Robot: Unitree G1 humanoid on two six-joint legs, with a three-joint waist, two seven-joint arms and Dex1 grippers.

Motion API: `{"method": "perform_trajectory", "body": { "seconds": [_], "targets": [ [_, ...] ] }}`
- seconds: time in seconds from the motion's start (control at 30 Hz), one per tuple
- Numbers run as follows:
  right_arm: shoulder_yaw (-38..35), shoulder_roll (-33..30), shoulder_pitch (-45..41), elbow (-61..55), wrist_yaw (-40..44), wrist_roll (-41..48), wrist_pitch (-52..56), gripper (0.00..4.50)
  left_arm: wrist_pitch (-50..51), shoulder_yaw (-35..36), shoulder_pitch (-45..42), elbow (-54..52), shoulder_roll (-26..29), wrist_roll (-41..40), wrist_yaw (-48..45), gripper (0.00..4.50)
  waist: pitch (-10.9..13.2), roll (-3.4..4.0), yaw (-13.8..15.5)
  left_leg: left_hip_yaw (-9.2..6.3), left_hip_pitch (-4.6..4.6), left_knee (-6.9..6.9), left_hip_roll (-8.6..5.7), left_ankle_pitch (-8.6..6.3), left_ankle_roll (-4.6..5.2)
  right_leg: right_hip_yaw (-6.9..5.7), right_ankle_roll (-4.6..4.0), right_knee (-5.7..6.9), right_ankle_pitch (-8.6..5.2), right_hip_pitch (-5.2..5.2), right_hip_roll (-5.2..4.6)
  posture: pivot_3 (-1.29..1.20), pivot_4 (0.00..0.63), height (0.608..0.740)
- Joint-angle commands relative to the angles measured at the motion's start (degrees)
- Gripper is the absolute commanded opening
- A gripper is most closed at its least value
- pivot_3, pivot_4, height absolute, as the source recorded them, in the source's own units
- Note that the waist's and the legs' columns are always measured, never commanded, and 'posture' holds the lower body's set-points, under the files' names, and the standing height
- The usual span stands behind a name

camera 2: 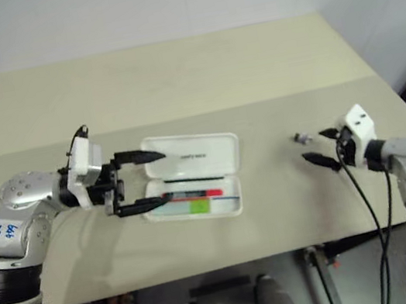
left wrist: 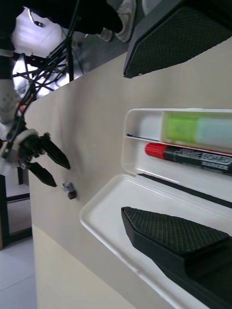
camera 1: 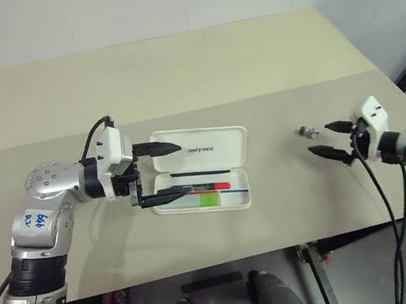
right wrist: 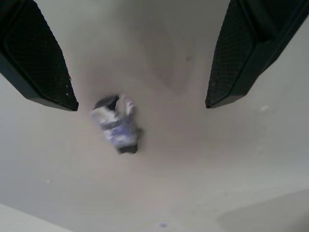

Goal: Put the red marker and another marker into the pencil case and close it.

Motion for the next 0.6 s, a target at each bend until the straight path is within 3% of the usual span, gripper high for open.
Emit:
{"method": "perform_trajectory", "body": {
  "seconds": [0.03, 0.43, 0.53, 0.6],
  "targets": [
    [0.34, 0.25, -4.96, 8.26, 0.98, -2.21, -5.46, 4.45, 0.7, 0.8, -0.88, -2.58, 0.22, -1.6, 0.65, 4.5, 0.0, 0.0, -0.05, 0.0, 0.03, -0.03, 0.0, 0.0, 0.0, 0.0, 0.01, 0.03, 0.0, 0.0, 0.01, 0.0, 0.15, 0.74],
    [1.86, 3.01, -12.51, 24.09, 0.85, -8.19, -11.52, 4.45, 1.81, 2.43, 0.29, -5.01, 1.91, -2.18, 1.62, 4.5, 0.02, 0.03, -0.14, -0.02, 0.04, -0.07, 0.0, -0.01, -0.03, -0.01, 0.06, 0.06, -0.01, 0.01, 0.01, 0.0, 0.15, 0.74],
    [0.86, 4.08, -12.76, 24.49, 3.68, -7.04, -10.96, 3.87, 1.48, 2.5, 0.64, -5.19, 2.04, -2.08, 1.84, 4.5, 0.01, 0.03, -0.22, -0.02, 0.08, -0.05, 0.0, -0.01, -0.03, -0.01, 0.08, 0.07, 0.0, 0.05, 0.01, 0.0, 0.15, 0.74],
    [0.51, 4.92, -12.45, 24.06, 5.63, -6.73, -10.77, 3.18, 1.31, 2.48, 0.73, -5.32, 1.95, -2.07, 2.1, 4.5, 0.02, 0.03, -0.36, -0.02, 0.09, -0.06, 0.0, -0.01, -0.03, -0.01, 0.08, 0.08, 0.0, 0.06, 0.01, 0.0, 0.15, 0.74]
  ]
}}
